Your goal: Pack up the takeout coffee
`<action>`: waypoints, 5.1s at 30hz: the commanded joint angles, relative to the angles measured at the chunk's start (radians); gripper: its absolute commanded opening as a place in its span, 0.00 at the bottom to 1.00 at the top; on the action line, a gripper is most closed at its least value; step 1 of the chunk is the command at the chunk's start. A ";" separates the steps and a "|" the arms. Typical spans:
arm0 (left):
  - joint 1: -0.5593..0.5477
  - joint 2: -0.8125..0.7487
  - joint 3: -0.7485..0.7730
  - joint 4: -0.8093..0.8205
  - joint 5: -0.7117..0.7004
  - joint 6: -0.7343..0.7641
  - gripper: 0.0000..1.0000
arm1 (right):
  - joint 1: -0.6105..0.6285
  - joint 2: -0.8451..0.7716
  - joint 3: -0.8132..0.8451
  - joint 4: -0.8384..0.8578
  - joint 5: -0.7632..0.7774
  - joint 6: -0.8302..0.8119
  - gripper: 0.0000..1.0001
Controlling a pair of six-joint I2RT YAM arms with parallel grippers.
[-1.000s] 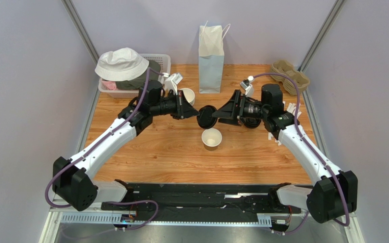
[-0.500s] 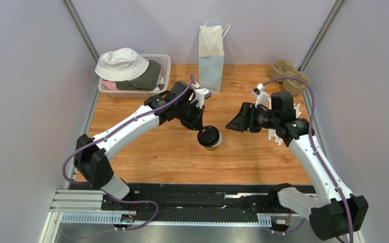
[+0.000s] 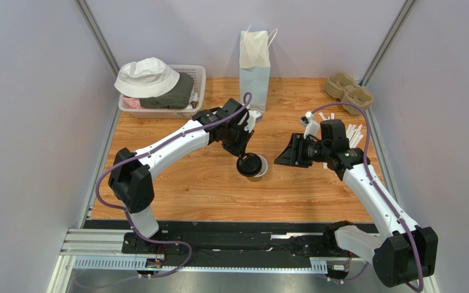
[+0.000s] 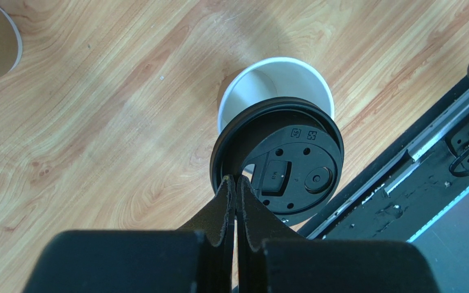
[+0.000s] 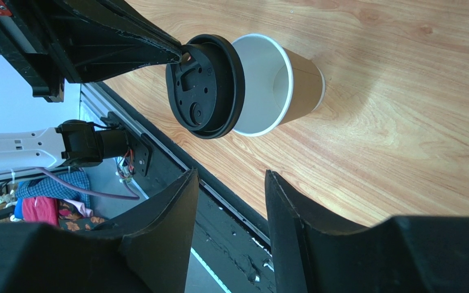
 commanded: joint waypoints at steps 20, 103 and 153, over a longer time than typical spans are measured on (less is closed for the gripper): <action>-0.028 0.085 0.057 0.113 -0.033 -0.029 0.00 | 0.002 0.000 -0.002 0.050 -0.014 -0.039 0.52; 0.236 -0.354 -0.544 0.767 0.639 -0.510 0.76 | 0.138 0.522 0.338 -0.109 -0.443 -0.151 0.83; 0.196 -0.076 -0.503 0.943 0.655 -0.623 0.13 | 0.057 0.646 0.334 -0.094 -0.480 -0.157 0.37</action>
